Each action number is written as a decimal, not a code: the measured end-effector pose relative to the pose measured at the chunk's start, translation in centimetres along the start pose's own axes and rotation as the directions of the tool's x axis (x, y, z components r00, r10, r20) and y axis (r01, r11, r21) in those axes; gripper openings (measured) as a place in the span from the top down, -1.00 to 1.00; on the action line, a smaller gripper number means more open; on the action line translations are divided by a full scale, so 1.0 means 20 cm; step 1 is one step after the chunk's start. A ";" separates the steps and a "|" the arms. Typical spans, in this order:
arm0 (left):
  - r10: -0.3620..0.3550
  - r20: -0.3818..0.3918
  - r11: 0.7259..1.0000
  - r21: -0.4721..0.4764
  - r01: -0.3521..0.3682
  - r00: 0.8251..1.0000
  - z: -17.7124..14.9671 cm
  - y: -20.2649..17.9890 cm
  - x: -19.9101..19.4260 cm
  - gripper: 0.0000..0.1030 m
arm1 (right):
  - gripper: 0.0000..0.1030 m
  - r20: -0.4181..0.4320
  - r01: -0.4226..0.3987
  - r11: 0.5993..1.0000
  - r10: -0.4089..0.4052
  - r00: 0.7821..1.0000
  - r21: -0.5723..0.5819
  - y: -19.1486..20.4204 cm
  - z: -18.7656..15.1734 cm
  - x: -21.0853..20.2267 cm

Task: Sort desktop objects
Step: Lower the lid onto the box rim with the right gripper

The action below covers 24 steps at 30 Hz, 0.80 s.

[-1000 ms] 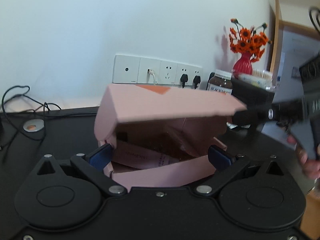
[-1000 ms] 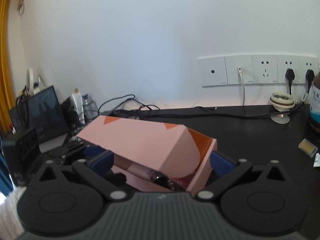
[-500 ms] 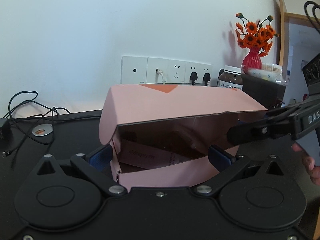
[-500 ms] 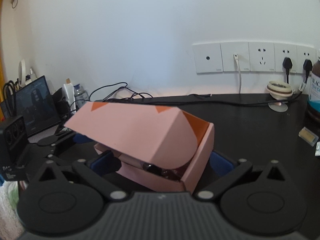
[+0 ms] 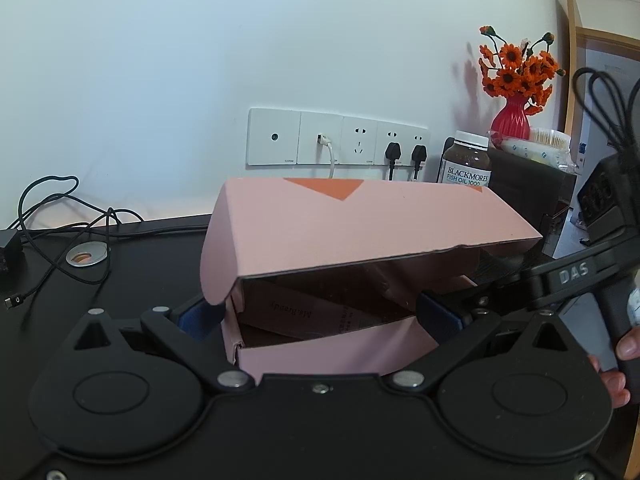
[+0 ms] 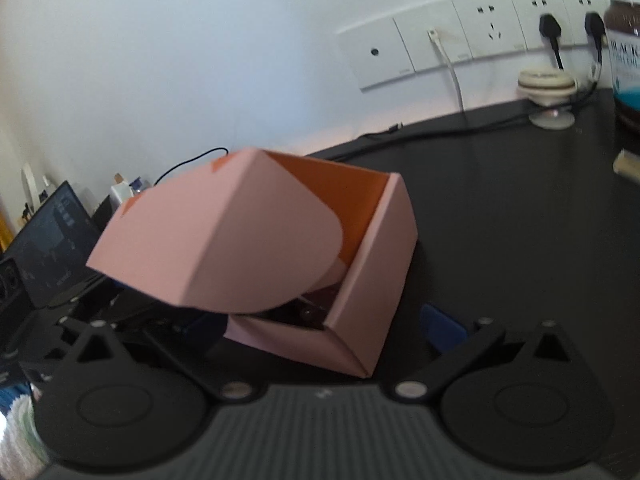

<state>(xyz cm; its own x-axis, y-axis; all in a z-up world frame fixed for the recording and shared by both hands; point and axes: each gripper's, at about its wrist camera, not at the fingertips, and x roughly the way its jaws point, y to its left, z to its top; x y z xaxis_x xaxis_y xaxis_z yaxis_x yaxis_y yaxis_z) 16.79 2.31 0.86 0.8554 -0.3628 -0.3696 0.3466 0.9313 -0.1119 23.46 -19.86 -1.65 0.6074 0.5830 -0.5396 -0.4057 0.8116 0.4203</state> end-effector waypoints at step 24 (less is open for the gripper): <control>-0.040 0.013 0.999 0.005 0.040 0.999 0.00 0.00 0.05 -1.00 | -0.99 0.025 -0.012 1.000 0.012 1.000 0.018 -0.04 0.01 0.03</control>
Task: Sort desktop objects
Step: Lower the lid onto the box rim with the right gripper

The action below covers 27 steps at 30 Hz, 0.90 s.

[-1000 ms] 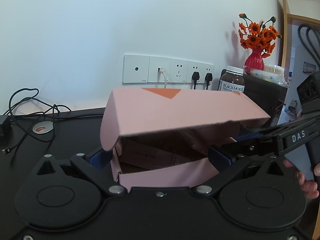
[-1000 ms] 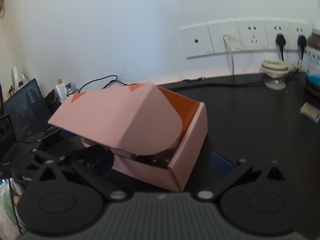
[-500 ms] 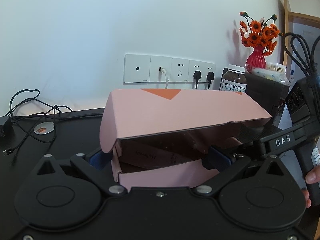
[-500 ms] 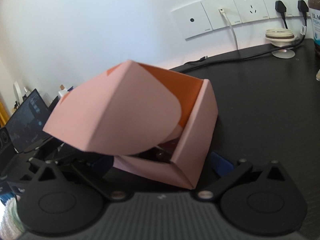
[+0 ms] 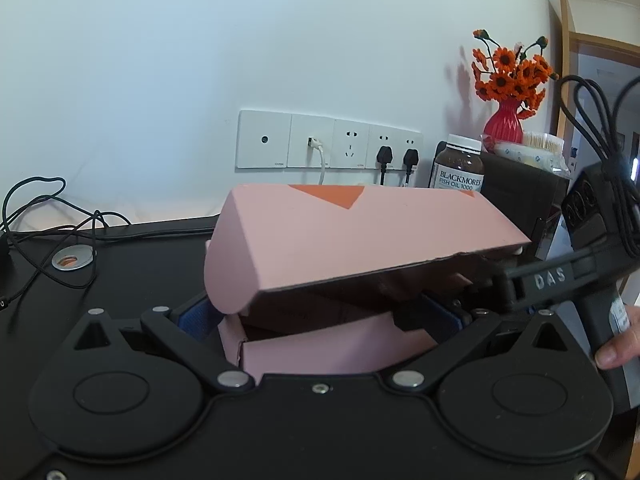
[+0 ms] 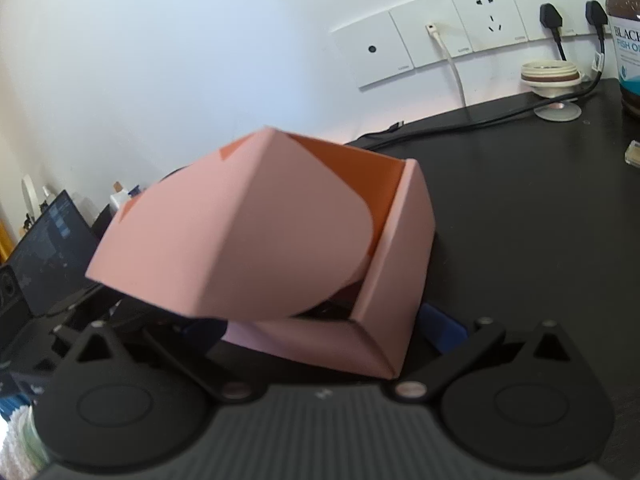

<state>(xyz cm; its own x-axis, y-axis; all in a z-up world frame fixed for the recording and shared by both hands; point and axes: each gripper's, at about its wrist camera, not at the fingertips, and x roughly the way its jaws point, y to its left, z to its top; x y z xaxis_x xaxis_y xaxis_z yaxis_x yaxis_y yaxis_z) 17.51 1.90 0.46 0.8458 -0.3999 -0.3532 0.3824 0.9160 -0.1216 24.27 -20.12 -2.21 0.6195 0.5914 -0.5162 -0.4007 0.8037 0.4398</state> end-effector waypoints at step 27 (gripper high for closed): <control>-0.181 0.084 0.979 0.110 0.172 0.980 0.03 -0.06 -0.19 -1.00 | -0.99 0.157 0.290 0.839 -0.245 0.957 -0.460 0.17 0.04 -0.32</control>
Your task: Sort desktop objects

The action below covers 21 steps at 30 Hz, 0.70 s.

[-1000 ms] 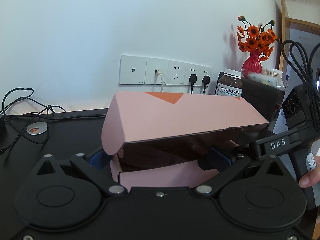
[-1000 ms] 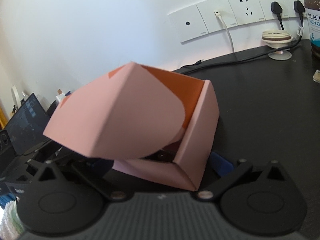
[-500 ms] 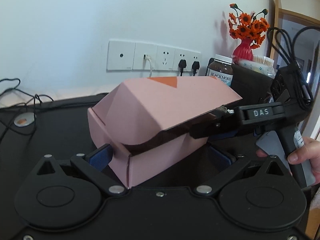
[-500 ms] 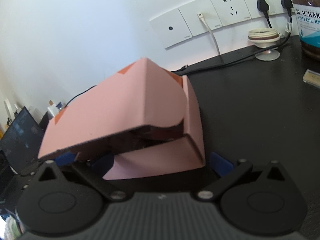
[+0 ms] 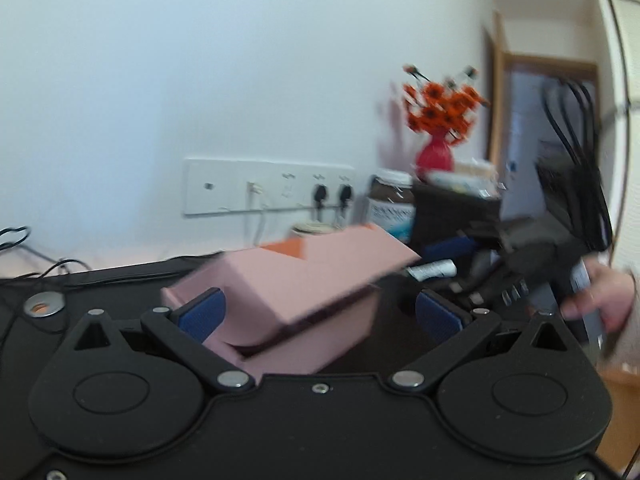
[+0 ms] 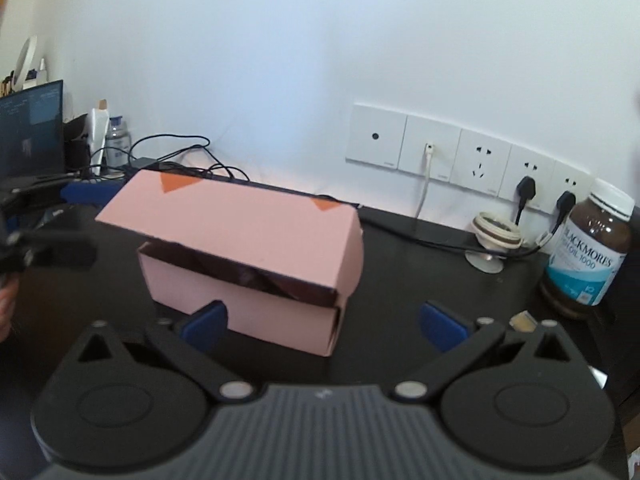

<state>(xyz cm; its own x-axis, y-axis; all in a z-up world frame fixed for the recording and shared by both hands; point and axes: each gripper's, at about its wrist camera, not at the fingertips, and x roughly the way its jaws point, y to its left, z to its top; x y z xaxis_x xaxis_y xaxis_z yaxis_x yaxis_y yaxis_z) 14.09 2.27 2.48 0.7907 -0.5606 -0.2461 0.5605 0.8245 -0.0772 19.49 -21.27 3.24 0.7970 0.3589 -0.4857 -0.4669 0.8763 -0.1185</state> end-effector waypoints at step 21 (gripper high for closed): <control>0.059 -0.113 0.997 0.063 -0.052 0.992 -0.09 -0.05 0.06 -1.00 | -0.99 0.076 0.124 0.917 -0.102 0.992 -0.380 0.27 0.03 0.05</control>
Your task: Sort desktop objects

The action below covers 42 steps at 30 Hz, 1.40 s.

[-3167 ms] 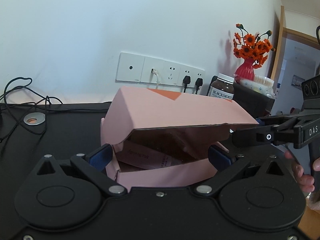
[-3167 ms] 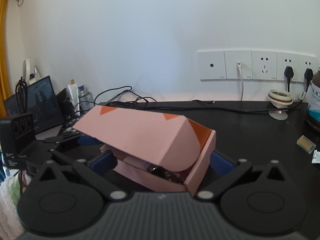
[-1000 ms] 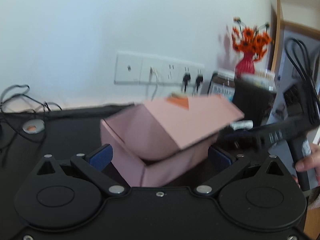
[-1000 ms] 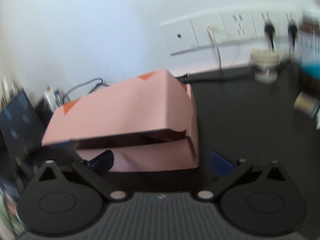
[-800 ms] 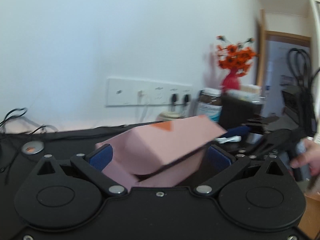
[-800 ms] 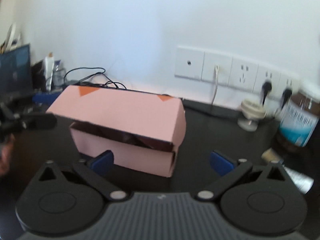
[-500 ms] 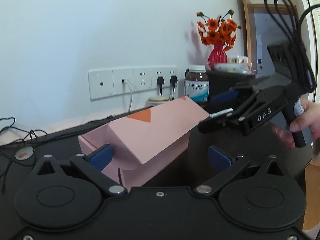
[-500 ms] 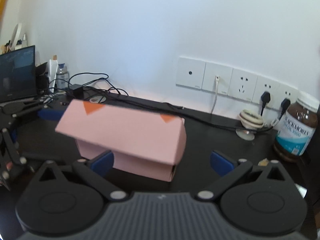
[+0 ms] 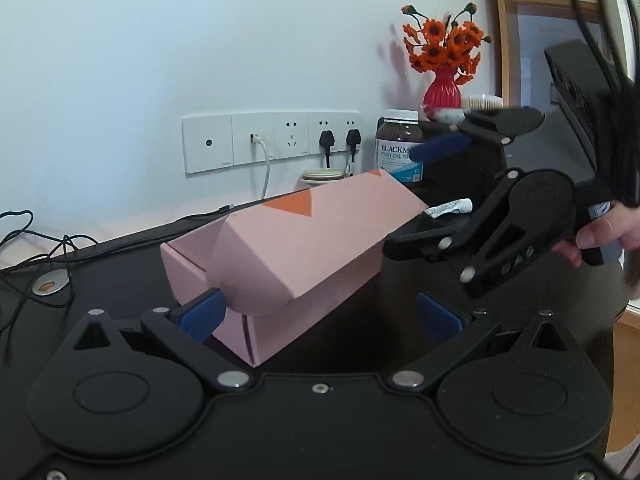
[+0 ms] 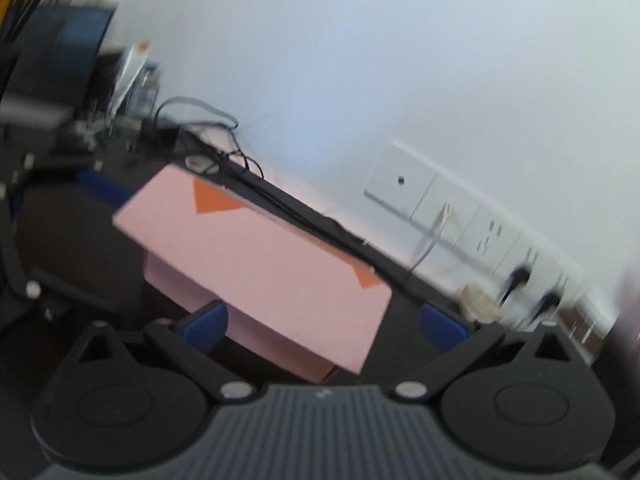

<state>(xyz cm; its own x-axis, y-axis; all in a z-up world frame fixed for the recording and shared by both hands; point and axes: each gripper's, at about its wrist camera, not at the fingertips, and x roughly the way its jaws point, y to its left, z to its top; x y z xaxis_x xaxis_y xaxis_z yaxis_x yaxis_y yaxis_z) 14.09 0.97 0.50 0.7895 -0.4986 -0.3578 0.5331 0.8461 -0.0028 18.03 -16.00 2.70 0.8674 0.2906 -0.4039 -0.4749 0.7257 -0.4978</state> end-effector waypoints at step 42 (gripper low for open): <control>0.671 -0.179 0.727 -0.030 -0.686 0.719 0.02 -0.22 0.05 -1.00 | -0.99 0.194 -0.203 0.966 0.171 0.966 0.162 -0.23 -0.25 -0.28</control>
<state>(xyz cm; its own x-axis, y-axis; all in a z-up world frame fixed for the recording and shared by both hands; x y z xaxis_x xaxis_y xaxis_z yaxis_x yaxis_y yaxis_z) 12.62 -3.22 0.52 0.8714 0.2430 -0.4262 -0.1632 0.9628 0.2153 14.64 -24.07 3.29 0.7858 0.5258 -0.3258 -0.6108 0.7427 -0.2746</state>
